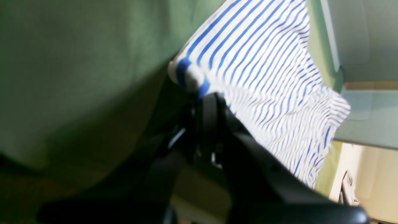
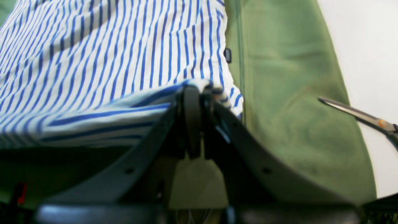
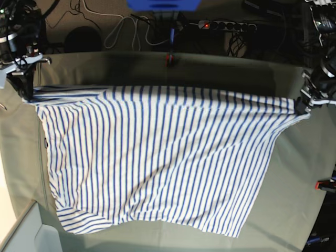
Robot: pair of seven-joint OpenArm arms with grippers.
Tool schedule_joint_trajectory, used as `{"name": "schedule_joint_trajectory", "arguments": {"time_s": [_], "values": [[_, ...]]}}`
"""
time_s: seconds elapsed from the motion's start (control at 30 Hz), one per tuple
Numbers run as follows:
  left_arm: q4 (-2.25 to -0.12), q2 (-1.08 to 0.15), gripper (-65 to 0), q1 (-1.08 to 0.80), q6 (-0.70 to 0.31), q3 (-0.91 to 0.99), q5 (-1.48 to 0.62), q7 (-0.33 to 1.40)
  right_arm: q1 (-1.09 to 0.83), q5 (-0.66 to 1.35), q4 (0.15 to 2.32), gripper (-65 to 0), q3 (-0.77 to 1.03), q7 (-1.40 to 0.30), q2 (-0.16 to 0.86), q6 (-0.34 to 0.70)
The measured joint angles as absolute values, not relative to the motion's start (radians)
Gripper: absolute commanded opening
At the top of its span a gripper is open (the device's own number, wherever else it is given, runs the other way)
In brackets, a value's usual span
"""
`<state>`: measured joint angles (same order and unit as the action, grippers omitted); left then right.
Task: Layout the t-shirt on the table in an organized manner, then fold the t-shirt properly
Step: 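Fling the held shirt forward and lay it down flat, then pull the held shirt edge back toward the robot with both grippers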
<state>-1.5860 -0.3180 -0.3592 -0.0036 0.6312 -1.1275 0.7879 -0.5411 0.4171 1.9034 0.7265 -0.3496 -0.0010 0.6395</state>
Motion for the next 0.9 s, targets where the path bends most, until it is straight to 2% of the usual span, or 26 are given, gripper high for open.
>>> {"name": "schedule_joint_trajectory", "arguments": {"time_s": [0.43,0.9], "values": [[-1.602,-0.316,-64.9,-0.451,-0.004,0.632,-1.127,0.793,-0.644,0.416,1.798,-65.0,0.731,-0.350,-0.011,0.666],[-1.604,-0.316,-64.9,-0.463,-0.004,0.632,-1.127,0.793,-0.682,0.422,1.773,-65.0,0.763,-0.339,-0.039,0.669]]}}
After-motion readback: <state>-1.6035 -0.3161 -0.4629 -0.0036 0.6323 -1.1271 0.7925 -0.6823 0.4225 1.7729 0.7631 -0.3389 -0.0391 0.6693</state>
